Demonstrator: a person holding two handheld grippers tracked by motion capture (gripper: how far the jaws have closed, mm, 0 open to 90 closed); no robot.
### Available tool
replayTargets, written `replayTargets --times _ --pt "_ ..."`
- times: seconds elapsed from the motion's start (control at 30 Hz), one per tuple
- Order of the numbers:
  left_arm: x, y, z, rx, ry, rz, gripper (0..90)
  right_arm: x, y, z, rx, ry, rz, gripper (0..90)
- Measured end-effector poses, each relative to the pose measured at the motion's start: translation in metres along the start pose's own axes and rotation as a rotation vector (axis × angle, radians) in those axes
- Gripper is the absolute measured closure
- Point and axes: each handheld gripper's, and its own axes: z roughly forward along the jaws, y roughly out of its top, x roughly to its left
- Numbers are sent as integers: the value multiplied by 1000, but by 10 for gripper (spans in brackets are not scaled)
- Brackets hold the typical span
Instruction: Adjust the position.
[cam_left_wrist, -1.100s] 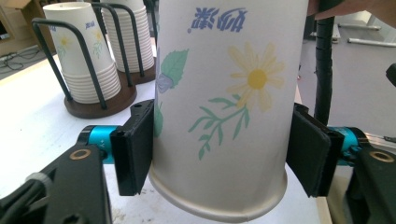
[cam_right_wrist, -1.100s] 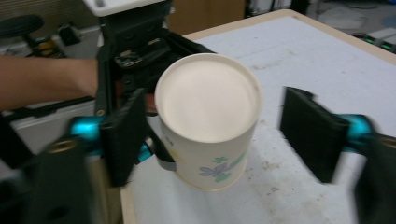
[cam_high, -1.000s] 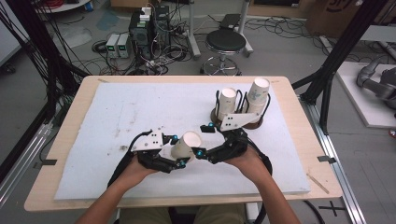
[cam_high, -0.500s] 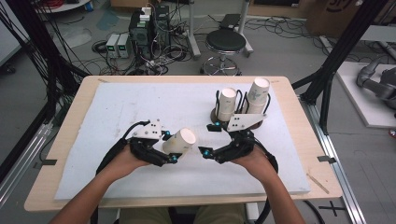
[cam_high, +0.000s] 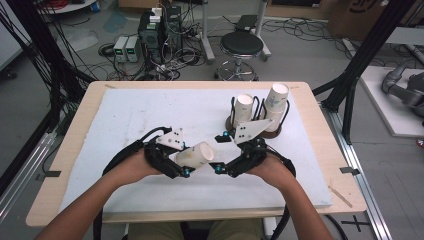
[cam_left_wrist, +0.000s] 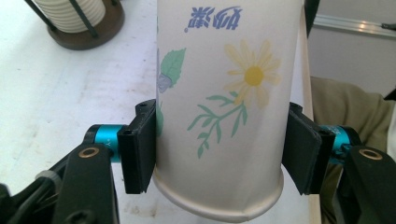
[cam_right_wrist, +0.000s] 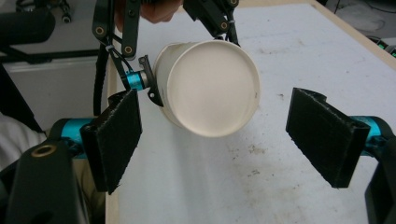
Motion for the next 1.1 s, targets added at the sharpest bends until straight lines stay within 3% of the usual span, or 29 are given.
replayTargets --times 0.2,0.43,0.73,1.1 --pt "-2 8 3 75 -32 29 353 -1 1 12 56 20 -28 189" --pt "-3 11 8 110 -49 41 353 2 5 23 78 68 -56 188" --pt "-5 11 14 119 -77 47 353 2 5 37 163 100 -94 235" --pt "-6 11 18 119 -95 66 342 3 3 41 201 144 -134 358"
